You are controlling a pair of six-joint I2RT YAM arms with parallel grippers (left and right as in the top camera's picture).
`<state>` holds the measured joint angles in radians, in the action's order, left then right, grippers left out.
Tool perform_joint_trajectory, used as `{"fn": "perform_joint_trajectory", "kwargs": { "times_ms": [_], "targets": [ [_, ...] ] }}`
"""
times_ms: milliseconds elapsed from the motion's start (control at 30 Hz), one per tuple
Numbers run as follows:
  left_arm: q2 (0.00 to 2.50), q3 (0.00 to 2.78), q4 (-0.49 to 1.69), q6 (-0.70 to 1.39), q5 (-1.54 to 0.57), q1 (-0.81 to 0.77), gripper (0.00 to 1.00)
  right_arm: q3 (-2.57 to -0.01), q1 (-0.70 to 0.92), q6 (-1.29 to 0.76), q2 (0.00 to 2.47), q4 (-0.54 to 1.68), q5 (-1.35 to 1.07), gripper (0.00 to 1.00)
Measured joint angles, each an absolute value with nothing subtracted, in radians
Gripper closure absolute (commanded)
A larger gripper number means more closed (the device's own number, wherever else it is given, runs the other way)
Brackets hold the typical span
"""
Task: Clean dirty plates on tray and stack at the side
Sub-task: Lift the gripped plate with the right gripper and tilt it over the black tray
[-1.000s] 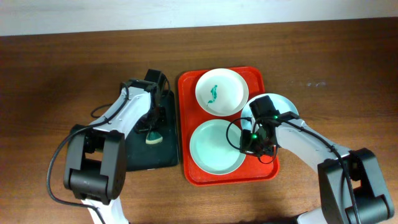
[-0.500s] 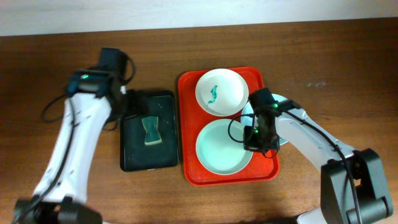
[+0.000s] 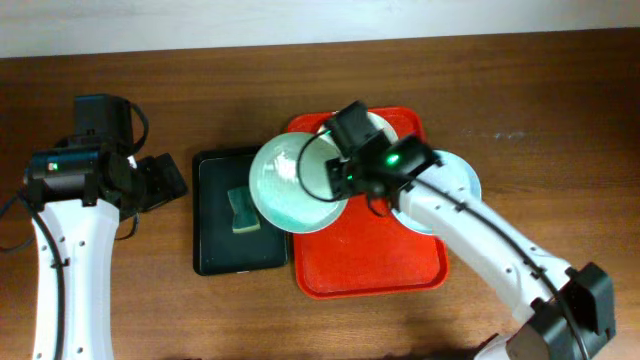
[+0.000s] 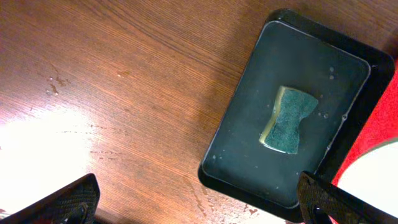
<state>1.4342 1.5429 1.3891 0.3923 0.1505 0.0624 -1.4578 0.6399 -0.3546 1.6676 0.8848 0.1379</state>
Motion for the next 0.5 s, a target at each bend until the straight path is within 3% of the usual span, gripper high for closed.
{"fn": "perform_joint_trajectory", "kwargs": {
  "times_ms": [200,500],
  "targets": [
    [1.434,1.543,1.389,0.392,0.151,0.062,0.01,-1.46,0.768,-0.265,1.748,0.677,0.313,0.96],
    [1.434,1.543,1.389,0.392,0.151,0.062,0.01,-1.47,0.924,-0.206,1.763,0.646,0.591,0.96]
  ]
}}
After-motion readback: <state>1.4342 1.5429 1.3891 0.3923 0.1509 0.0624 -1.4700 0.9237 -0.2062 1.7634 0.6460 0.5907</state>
